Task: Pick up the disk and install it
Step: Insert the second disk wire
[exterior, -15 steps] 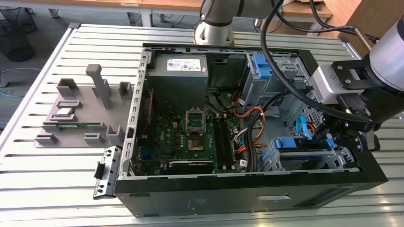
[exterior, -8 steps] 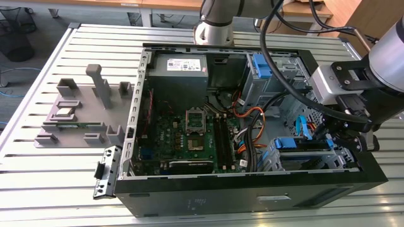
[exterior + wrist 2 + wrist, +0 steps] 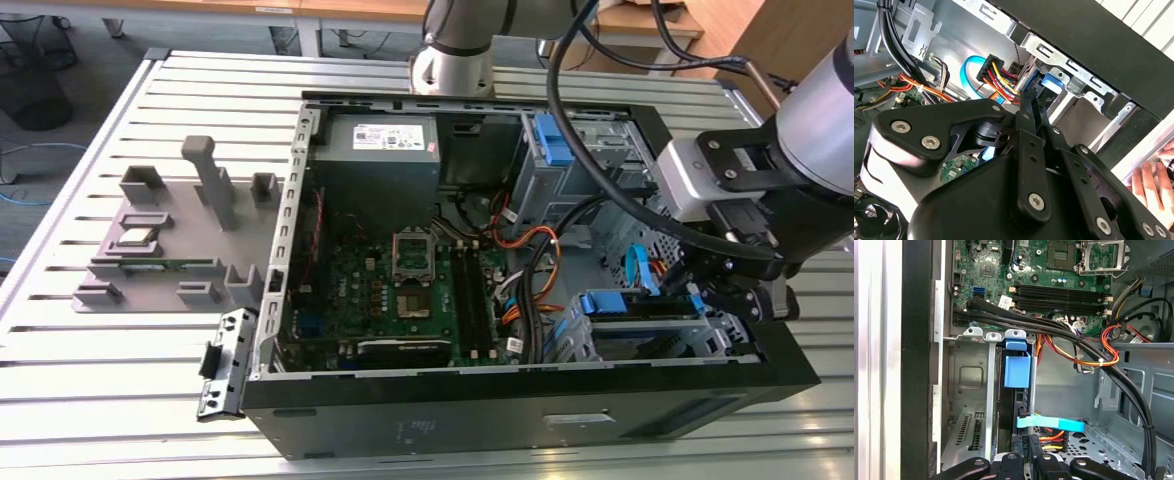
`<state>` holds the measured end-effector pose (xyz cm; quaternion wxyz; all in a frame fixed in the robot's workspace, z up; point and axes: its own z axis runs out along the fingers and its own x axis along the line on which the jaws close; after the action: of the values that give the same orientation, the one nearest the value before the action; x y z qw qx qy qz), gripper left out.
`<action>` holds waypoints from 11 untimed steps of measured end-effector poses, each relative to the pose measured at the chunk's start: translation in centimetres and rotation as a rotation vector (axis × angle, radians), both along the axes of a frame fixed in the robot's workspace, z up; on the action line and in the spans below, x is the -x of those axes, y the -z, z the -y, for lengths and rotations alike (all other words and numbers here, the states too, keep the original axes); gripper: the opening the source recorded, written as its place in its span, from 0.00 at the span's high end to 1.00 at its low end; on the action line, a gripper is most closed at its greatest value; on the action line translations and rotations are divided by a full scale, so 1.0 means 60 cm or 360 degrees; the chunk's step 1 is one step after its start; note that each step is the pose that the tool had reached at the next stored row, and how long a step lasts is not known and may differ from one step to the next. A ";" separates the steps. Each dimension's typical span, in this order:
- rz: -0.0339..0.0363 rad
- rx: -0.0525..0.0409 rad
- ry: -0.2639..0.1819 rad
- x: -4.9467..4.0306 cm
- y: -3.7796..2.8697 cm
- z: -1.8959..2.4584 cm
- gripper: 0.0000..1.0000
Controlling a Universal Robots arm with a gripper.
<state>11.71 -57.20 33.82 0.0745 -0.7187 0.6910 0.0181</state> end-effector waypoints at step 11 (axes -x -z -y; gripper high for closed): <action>0.0000 0.0010 0.0000 0.001 0.001 -0.0001 0.83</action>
<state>11.65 -57.20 33.75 0.0723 -0.7190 0.6911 0.0160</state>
